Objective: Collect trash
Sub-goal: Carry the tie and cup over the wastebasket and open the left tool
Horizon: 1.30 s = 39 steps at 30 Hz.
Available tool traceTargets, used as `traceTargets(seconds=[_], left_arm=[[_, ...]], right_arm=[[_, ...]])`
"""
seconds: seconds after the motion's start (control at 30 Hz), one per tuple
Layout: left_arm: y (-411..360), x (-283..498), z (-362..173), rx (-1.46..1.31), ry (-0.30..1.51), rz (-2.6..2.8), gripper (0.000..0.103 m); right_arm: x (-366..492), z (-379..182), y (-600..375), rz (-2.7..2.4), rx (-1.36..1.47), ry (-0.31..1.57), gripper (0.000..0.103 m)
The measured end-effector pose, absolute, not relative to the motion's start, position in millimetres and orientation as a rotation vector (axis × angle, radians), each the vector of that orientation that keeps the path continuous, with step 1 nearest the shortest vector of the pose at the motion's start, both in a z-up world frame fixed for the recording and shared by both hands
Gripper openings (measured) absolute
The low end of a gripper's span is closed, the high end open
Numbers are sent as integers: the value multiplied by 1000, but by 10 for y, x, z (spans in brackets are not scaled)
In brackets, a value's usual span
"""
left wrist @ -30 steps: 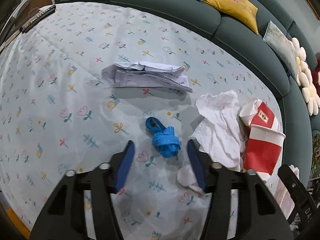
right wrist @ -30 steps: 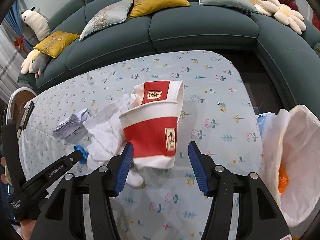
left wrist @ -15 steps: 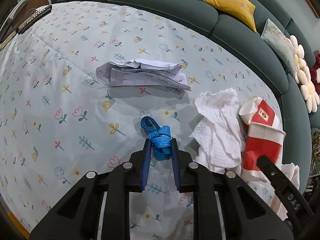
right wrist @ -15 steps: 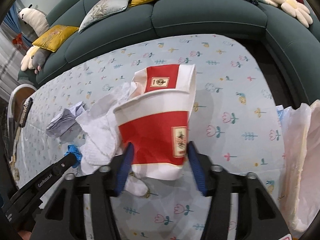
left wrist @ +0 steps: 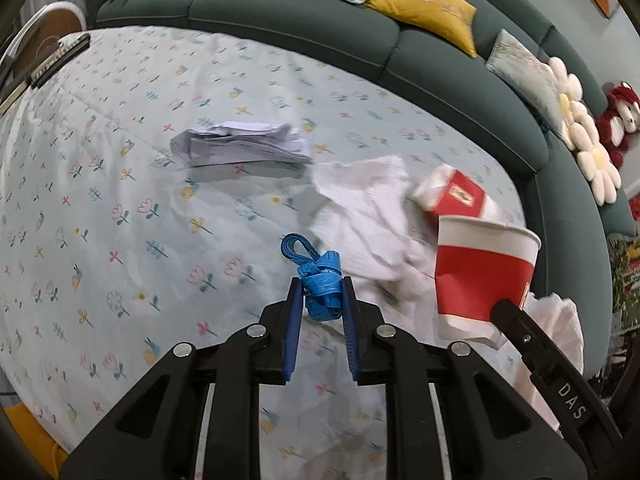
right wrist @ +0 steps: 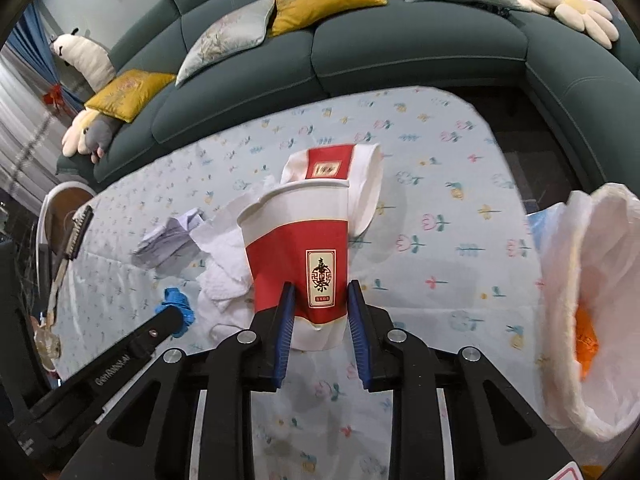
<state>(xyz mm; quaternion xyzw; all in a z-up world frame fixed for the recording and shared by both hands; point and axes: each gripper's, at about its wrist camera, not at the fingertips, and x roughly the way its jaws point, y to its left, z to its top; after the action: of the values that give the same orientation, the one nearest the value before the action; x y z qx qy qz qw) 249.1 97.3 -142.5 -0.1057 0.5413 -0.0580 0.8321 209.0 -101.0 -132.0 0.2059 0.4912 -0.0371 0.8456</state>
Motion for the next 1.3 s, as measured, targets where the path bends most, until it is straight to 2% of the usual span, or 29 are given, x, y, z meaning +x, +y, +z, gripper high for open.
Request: traceTargets(seconds=[0.37,0.73,1.3], left_arm=[[245,2057,-918,-146,1081,-250,18],[-661,1572,-553,-41,1030,-402,18],[-1866,1024,-563,122,1023,-579,19]], right_arm=[[1527,-764,-1525,-152,444,923,25],[812,-451,-2245,-262,479,834,25],[-22,-609,-3257,-437,585,796,25]])
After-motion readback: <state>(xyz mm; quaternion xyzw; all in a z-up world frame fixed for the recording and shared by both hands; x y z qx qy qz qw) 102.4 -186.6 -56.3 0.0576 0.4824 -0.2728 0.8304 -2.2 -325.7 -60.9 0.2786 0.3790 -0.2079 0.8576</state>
